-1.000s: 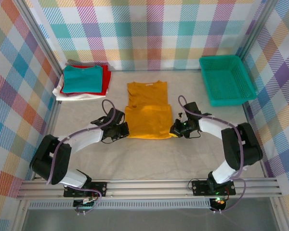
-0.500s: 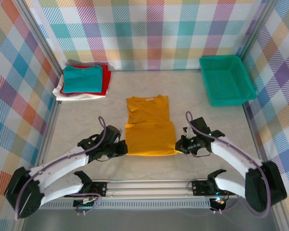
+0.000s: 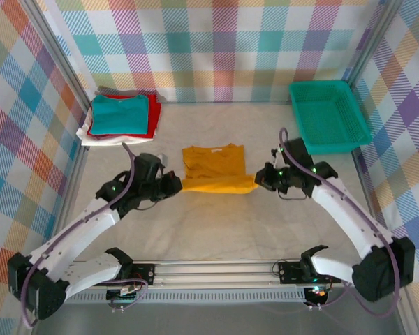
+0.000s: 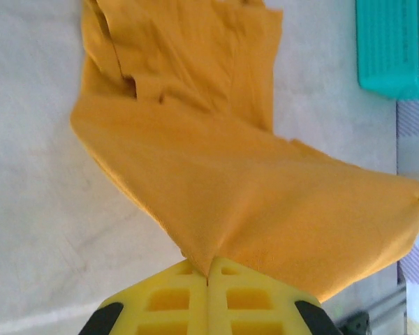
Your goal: Fold and stack the t-shirts
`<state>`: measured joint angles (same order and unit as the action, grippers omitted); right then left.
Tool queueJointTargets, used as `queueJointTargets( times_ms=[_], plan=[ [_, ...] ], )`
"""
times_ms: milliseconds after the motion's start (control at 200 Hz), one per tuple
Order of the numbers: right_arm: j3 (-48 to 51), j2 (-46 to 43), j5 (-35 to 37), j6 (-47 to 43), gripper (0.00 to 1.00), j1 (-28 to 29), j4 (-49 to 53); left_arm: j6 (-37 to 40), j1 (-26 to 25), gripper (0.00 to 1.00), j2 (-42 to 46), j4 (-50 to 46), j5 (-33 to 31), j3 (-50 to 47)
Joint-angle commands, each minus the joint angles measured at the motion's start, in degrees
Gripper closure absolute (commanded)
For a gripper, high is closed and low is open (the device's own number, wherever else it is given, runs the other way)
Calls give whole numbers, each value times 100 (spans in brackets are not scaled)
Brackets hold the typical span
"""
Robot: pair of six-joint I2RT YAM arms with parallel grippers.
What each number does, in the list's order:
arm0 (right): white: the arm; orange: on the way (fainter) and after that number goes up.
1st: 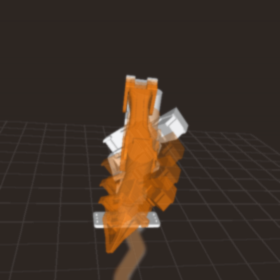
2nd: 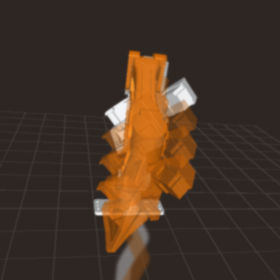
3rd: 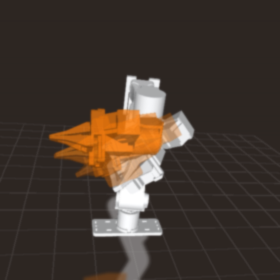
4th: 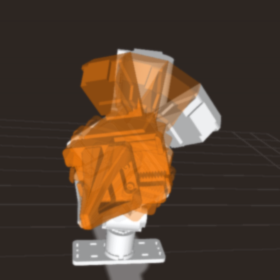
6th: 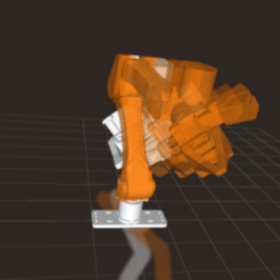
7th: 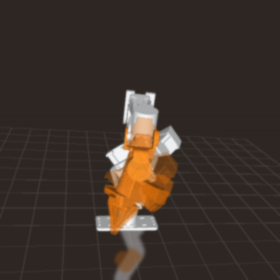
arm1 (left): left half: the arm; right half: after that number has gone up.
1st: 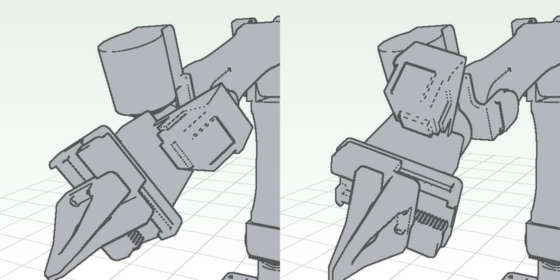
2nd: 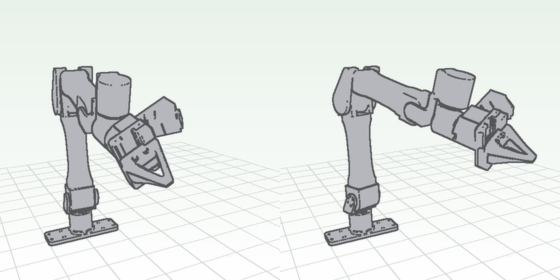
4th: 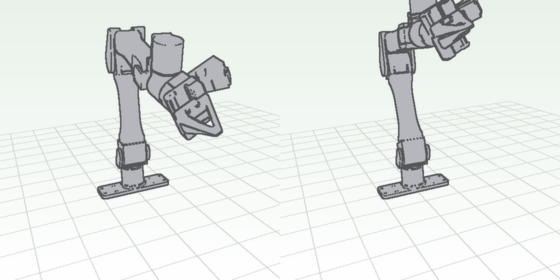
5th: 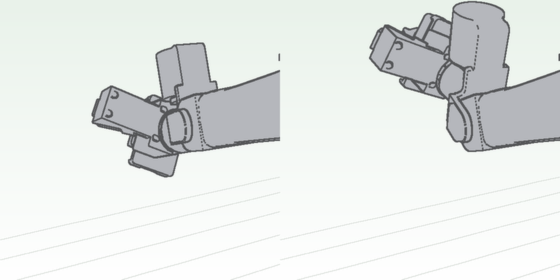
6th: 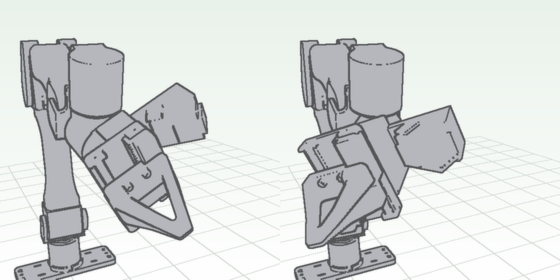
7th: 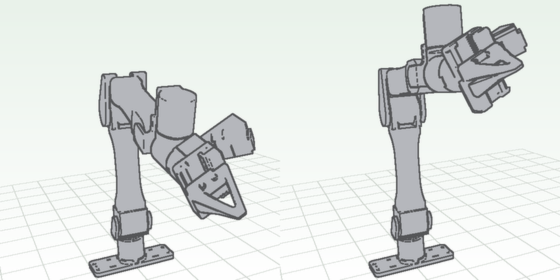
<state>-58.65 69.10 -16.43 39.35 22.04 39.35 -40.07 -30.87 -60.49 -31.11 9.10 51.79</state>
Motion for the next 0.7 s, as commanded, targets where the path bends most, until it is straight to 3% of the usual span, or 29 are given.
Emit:
queueJointTargets(
  times_ms=[0, 180, 540, 560, 595, 625, 695],
  plan=[
    [-634, 725, 294, -398, 100, -168, -256, 635, 504, 100, -629, 48, 103, 534],
    [-1615, 2016, 329, -615, 100, -422, -688, 1166, 1098, 100, -2045, 633, 282, 1374],
    [-3442, 4070, 331, -793, 100, -567, -778, 1688, 1622, 100, -4099, 936, 115, 2850],
    [-3581, 4194, 345, -781, 96, -588, -788, 1743, 1640, 90, -4243, 921, 71, 3002],
    [-3890, 4437, 391, -784, 75, -627, -747, 1824, 1669, 68, -4481, 876, -76, 3315],
    [-4245, 4660, 390, -797, 62, -666, -608, 1909, 1693, 55, -4674, 803, -218, 3607],
    [-5150, 5133, 332, -788, 56, -774, -61, 2059, 1733, 43, -5079, 431, -522, 4380]
  ],
)
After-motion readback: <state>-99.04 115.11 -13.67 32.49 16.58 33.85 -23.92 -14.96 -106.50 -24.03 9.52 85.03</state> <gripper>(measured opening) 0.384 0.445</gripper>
